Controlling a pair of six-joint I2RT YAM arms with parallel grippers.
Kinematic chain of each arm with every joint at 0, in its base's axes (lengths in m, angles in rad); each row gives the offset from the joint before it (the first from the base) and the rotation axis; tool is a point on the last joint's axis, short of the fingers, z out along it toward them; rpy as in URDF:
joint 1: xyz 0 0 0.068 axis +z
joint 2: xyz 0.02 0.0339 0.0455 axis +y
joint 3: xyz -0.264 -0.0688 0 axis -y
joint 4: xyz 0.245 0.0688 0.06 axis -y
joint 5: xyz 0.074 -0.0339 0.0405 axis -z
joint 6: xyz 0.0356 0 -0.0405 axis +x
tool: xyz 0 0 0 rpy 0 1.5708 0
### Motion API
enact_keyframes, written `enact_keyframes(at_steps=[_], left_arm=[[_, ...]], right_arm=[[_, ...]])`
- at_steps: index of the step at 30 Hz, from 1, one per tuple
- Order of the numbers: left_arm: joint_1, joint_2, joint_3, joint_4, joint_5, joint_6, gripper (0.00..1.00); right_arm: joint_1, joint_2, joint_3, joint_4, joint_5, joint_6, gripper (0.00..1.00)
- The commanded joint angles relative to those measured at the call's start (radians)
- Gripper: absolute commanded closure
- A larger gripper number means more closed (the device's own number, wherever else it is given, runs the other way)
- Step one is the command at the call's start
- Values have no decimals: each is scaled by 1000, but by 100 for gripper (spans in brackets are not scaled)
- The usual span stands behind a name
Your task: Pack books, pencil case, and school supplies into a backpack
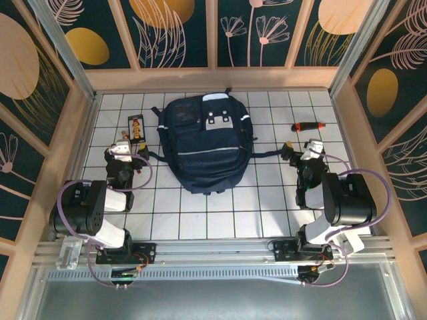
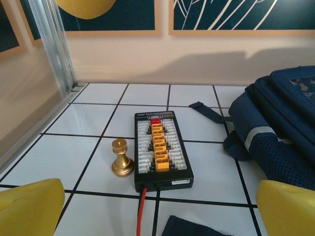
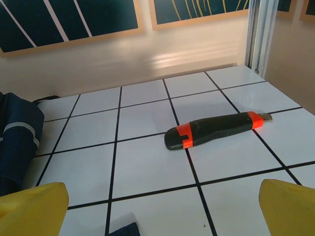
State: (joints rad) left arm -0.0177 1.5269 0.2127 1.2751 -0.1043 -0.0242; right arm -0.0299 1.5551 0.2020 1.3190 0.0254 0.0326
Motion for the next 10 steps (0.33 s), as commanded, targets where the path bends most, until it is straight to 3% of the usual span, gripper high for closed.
enact_keyframes(at_steps=[1, 10], left_arm=[[4, -9, 8, 27, 24, -23, 1], [4, -10, 13, 17, 23, -25, 1]], right_arm=[[3, 9, 18, 5, -4, -19, 1], [1, 10, 18, 7, -30, -17, 1]])
